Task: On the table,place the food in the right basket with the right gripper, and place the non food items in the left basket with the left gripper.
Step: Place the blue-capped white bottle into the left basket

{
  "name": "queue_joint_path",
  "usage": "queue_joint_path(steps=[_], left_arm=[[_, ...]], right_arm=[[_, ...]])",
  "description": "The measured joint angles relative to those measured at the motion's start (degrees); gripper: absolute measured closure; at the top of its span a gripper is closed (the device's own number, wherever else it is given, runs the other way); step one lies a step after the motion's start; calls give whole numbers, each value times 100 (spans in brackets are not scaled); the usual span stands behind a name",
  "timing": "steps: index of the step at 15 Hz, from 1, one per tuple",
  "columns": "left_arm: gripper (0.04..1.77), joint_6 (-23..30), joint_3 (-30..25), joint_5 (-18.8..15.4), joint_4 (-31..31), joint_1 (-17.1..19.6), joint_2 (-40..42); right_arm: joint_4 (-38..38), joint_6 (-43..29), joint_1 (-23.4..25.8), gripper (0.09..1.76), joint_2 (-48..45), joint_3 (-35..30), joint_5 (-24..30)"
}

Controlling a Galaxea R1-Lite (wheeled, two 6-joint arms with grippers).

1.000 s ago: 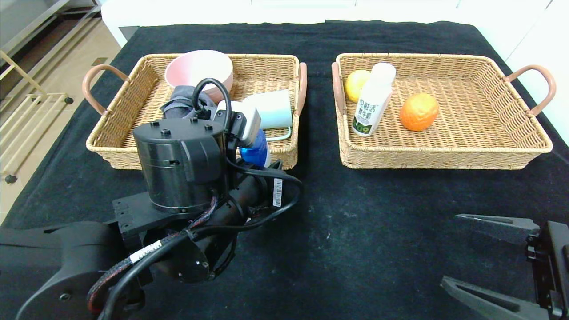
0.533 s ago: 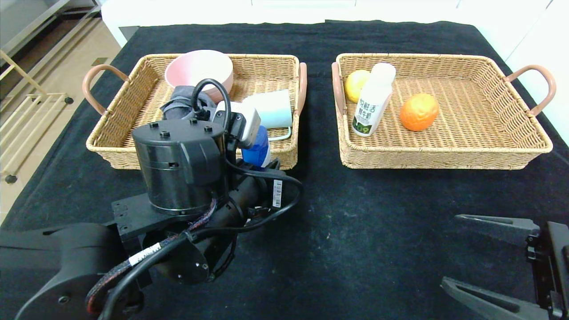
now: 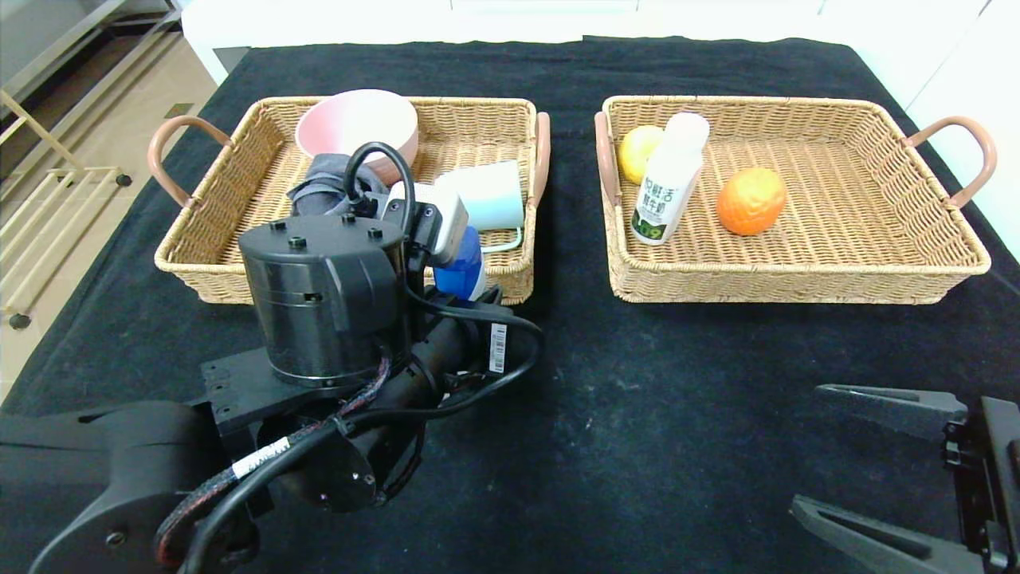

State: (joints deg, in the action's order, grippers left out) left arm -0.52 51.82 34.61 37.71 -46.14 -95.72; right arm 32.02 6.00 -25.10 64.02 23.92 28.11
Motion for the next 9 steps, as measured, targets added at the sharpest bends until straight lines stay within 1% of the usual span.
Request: queue_joint_path(steps=[5, 9], left_arm=[[115, -16, 16, -30, -13, -2, 7], [115, 22, 33, -68, -37, -51, 197]], right_arm=[[-6, -5, 0, 14, -2, 2, 2], [-6, -5, 38, 14, 24, 2, 9]])
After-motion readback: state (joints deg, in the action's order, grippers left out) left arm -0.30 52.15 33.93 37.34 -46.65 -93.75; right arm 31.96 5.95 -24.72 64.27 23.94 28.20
